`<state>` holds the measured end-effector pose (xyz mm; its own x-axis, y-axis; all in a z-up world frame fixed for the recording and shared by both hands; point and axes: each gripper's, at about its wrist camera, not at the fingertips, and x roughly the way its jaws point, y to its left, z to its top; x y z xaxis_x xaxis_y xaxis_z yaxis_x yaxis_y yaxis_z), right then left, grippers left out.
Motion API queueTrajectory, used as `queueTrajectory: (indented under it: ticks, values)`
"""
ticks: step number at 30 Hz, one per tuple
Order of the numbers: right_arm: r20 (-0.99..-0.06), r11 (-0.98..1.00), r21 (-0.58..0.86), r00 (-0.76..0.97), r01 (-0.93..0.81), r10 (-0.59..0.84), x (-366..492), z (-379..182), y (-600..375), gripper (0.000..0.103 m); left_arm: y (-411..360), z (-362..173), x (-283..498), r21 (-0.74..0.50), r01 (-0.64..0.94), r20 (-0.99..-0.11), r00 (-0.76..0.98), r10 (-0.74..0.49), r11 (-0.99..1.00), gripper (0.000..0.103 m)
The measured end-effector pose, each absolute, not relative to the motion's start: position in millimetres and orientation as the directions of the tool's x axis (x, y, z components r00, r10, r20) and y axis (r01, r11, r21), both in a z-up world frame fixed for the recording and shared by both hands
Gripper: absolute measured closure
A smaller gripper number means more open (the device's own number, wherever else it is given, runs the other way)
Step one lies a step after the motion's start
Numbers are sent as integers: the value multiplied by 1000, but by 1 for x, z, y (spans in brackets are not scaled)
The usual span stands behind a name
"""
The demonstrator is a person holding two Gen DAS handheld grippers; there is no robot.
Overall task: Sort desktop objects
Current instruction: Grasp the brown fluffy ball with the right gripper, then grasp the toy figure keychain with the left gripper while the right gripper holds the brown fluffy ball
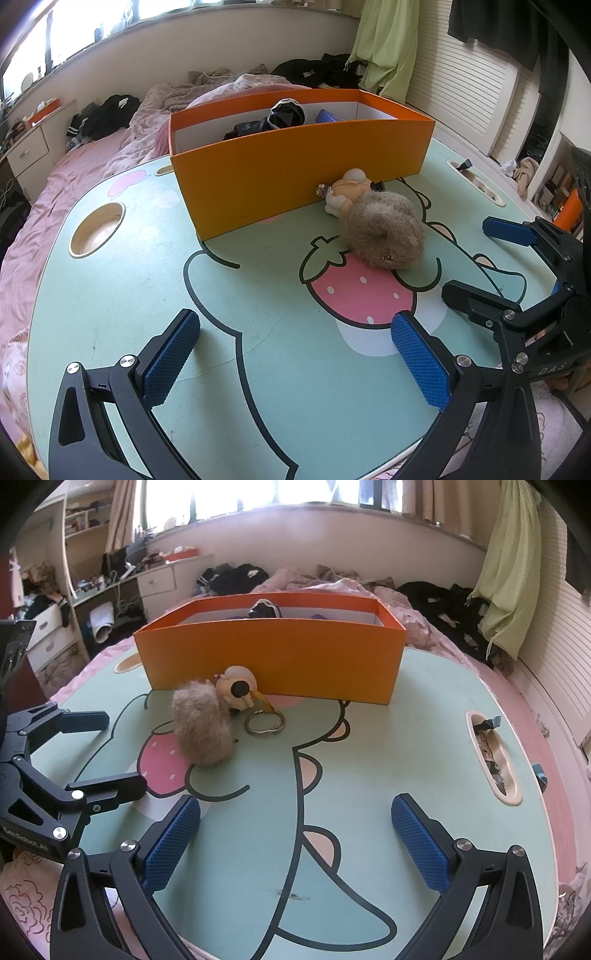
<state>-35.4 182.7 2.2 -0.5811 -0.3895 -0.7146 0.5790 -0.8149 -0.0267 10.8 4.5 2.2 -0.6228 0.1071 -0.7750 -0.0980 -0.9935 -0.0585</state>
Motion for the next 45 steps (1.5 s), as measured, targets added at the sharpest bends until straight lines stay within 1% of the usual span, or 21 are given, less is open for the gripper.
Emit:
queueTrajectory:
  ticks: [1,4,5,8,11,12,14,15,16,17,18,19,20,26,31,34,38,41,42,44,45]
  values:
    - [-712,-819,-25,-585,573,-387,-36,3,184,2,4,2,11,-59,-98,-775,-623,107,-993,0]
    - [-684,-833,1,-607,553,-404,-37,11,191,14,4,2,11,-58,-98,-775,-623,107,-993,0]
    - [-669,-836,12,-617,549,-414,-38,16,193,16,4,2,11,-59,-98,-775,-623,107,-993,0]
    - [-628,-818,63,-614,572,-478,-40,34,191,16,4,3,10,-59,-98,-775,-623,107,-993,0]
    - [-640,-762,59,-562,645,-525,-40,43,168,16,4,2,10,-59,-98,-774,-623,108,-993,0]
    - [-650,-748,50,-547,662,-528,-41,43,159,19,4,2,10,-59,-98,-774,-624,108,-993,0]
    - [-671,-727,50,-516,685,-532,-45,40,144,31,4,2,10,-60,-98,-774,-624,108,-993,0]
    - [-693,-715,65,-485,696,-534,-51,37,135,34,4,2,11,-59,-98,-774,-624,108,-993,0]
    - [-710,-713,77,-463,697,-530,-55,34,130,44,4,2,11,-59,-98,-774,-624,108,-993,0]
    - [-725,-710,87,-444,698,-526,-58,30,127,57,4,2,10,-59,-98,-774,-624,108,-993,0]
    - [-739,-708,98,-425,699,-522,-59,26,125,64,4,2,11,-60,-98,-774,-624,108,-993,0]
    - [-745,-706,108,-414,699,-524,-60,25,126,76,4,2,11,-60,-98,-774,-624,108,-993,0]
    - [-743,-704,126,-404,699,-534,-60,24,129,79,4,2,11,-60,-97,-774,-624,108,-993,0]
    - [-705,-724,175,-428,667,-565,-52,29,156,81,4,3,11,-60,-97,-774,-624,108,-993,0]
    - [-682,-778,135,-512,614,-522,-40,29,183,81,4,4,10,-56,-95,-776,-622,103,-994,0]
    - [-674,-813,138,-549,565,-495,-38,26,204,81,3,8,5,-48,-80,-781,-619,88,-996,0]
    - [-674,-843,148,-571,517,-468,-42,21,223,81,11,30,-8,-70,-105,-742,-659,122,-992,0]
    - [-668,-848,160,-577,505,-469,-43,22,228,81,25,38,-24,-60,-133,-724,-676,135,-989,0]
    - [-668,-848,155,-579,506,-468,-44,23,228,81,30,38,-33,-51,-133,-730,-672,128,-990,4]
    - [-666,-849,143,-585,508,-462,-43,23,227,81,38,34,-51,-57,-134,-750,-648,131,-989,15]
    - [-665,-848,139,-586,512,-463,-42,23,226,81,42,31,-59,-70,-136,-762,-632,141,-988,24]
